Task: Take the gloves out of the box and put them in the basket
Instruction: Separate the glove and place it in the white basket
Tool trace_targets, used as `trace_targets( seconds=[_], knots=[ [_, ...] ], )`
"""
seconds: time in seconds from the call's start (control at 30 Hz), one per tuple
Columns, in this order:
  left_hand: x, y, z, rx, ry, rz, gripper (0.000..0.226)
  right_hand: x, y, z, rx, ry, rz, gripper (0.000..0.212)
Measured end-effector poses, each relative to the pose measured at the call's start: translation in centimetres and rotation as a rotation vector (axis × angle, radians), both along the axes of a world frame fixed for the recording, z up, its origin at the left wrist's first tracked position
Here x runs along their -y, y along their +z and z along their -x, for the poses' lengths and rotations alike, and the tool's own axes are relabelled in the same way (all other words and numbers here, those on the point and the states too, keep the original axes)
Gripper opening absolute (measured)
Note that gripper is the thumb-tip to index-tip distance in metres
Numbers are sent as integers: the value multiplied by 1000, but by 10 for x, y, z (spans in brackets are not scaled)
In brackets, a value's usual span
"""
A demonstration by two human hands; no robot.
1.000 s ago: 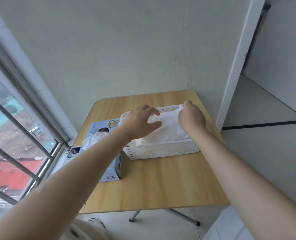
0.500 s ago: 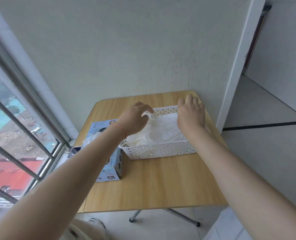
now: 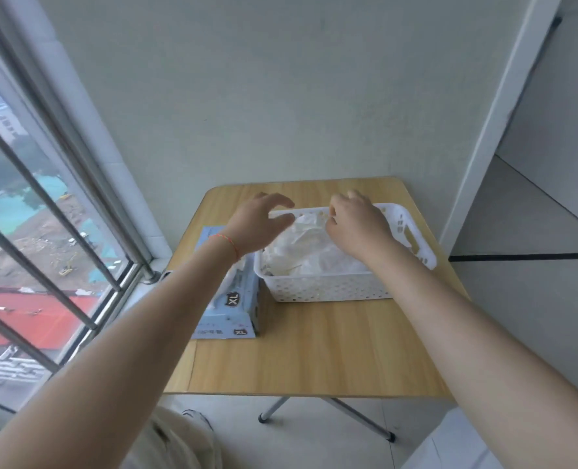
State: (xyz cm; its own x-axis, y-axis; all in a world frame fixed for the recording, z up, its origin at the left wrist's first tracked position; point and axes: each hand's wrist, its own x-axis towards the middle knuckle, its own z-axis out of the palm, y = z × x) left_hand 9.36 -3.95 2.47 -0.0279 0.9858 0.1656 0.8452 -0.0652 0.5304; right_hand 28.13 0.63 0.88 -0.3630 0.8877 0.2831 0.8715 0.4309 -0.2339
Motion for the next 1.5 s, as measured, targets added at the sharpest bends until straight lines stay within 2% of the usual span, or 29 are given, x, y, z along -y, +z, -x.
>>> trace_targets(
  seconds=[0.1, 0.2, 0.23, 0.33, 0.4, 0.5, 0.57, 0.7, 0.8, 1.03, 1.1, 1.13, 1.17, 1.2, 1.27, 1.33, 1.4, 1.5],
  knots=[
    [12, 11, 34, -12, 117, 83, 14, 13, 7, 35, -230, 169, 173, 17],
    [27, 11, 69, -72, 193, 171, 15, 34, 12, 81, -299, 357, 293, 12],
    [31, 10, 75, -68, 209, 177, 17, 41, 13, 92, -242, 420, 316, 12],
    [47, 4, 93, -17, 232, 184, 27, 57, 7, 120, 123, 525, 338, 39],
    [56, -2, 101, 115, 245, 115, 34, 60, 2, 131, 214, 507, 264, 32],
    [68, -6, 108, 416, 271, 39, 28, 55, 3, 135, -21, 451, 253, 9],
    [72, -5, 110, 519, 238, 0, 27, 48, 7, 134, -221, 404, 268, 15],
    [73, 1, 110, 727, 172, -81, 40, 41, 18, 133, -612, 335, 324, 19],
    [69, 4, 109, 737, 100, -35, 45, 39, 29, 135, -847, 288, 441, 17],
    [61, 9, 103, 630, -161, -9, 62, 38, 59, 129, -1128, 261, 507, 19],
    [59, 13, 98, 669, -180, -47, 49, 38, 65, 127, -1206, 253, 546, 16],
    [59, 16, 95, 704, -126, -96, 34, 39, 67, 125, -1232, 247, 569, 15],
    [60, 21, 91, 724, -35, -154, 15, 41, 69, 123, -1247, 240, 600, 14],
    [61, 27, 87, 747, 71, -216, 7, 43, 71, 120, -1246, 229, 642, 14],
    [61, 33, 88, 779, 213, -295, 13, 46, 72, 114, -1166, 205, 729, 13],
    [65, 40, 90, 782, 251, -275, 15, 46, 70, 108, -1072, 200, 784, 18],
    [70, 42, 92, 733, 239, -177, 25, 44, 66, 106, -1059, 242, 817, 27],
    [77, 37, 88, 627, 155, -51, 20, 45, 62, 103, -980, 355, 905, 60]
  ],
)
